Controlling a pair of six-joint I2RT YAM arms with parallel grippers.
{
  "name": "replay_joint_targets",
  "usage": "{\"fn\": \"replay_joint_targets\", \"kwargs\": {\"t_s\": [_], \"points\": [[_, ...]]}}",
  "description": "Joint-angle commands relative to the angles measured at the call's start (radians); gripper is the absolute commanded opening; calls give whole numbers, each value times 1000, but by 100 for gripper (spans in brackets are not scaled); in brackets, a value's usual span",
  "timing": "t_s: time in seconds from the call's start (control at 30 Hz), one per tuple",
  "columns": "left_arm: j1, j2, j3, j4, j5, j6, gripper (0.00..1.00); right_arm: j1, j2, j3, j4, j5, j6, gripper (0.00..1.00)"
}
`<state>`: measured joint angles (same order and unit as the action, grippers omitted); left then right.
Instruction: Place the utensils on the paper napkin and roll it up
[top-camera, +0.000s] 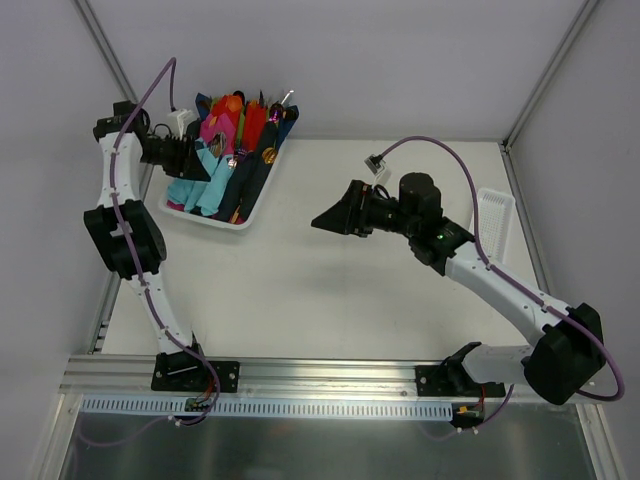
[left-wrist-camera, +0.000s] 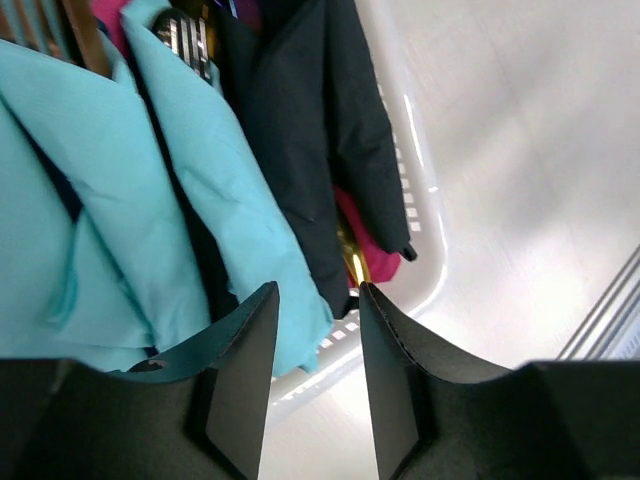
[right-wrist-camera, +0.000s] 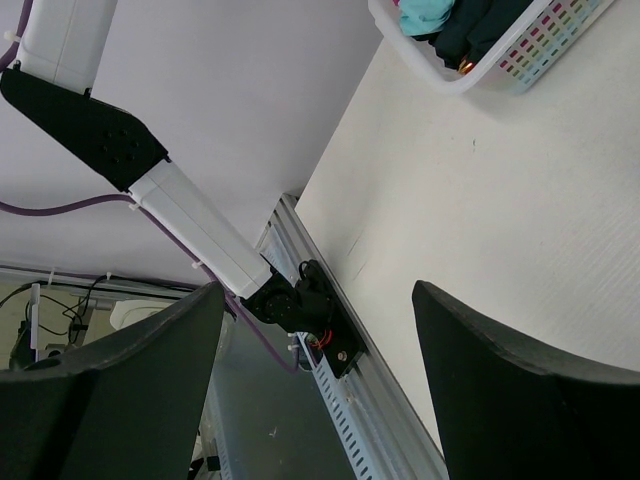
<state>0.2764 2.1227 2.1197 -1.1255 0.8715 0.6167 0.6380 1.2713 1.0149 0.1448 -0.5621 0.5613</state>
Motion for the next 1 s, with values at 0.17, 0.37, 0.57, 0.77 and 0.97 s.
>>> {"fn": "replay_joint_targets", "kwargs": {"t_s": [0.17,0.37,0.57,0.77,0.97], "points": [[12,-52,-162,-10,113,-40,32,-4,-41,-15,39,-21,8,80],[38,37,-147,12,142,-101,29,-4,-47,-22,33,-16,6,80],[55,121,-119,35,104,-137,27,-6,-58,-38,32,-10,2,80],[56,123,-148,64,64,-130,27,-11,-53,-41,30,-13,5,80],[58,42,-162,87,119,-124,29,-11,-58,-41,32,-13,3,80]]}}
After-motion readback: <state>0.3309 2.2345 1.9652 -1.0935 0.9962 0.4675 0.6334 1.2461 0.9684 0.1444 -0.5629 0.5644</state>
